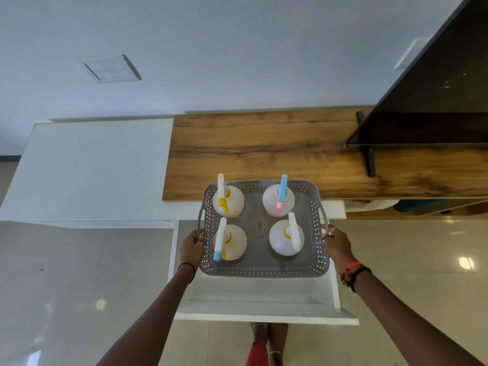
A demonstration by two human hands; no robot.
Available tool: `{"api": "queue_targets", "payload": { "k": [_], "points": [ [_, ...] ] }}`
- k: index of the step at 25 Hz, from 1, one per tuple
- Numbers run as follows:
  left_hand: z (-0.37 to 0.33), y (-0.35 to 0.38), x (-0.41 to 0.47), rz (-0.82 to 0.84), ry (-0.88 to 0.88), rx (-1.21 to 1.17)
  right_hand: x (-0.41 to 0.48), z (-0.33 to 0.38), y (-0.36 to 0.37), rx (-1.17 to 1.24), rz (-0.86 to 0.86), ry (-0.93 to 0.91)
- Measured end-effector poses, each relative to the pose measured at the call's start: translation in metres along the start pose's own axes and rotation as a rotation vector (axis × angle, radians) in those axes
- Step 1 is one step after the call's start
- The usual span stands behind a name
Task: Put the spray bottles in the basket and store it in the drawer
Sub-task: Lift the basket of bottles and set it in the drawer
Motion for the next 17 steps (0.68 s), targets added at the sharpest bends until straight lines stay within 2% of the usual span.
{"api": "queue_targets", "payload": {
  "k": [10, 17],
  "points": [
    [0.057, 0.0, -0.049, 0.017, -0.039, 0.077, -0.039, -0.071, 0.005, -0.037, -0.019, 0.001],
    [0.086, 0.005, -0.051, 0.041, -0.066, 0.105, -0.045, -0.101, 0.019, -0.033, -0.013, 0.034]
  ]
}}
Point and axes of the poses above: each hand's wrist, its own x-axis towards the middle knuckle, its own y-axis out of the palm, z = x × y, the point moved 1 cm from there along x, towards the middle knuckle, and after that the axes turned 5 degrees about x, right-handed, at the moved point
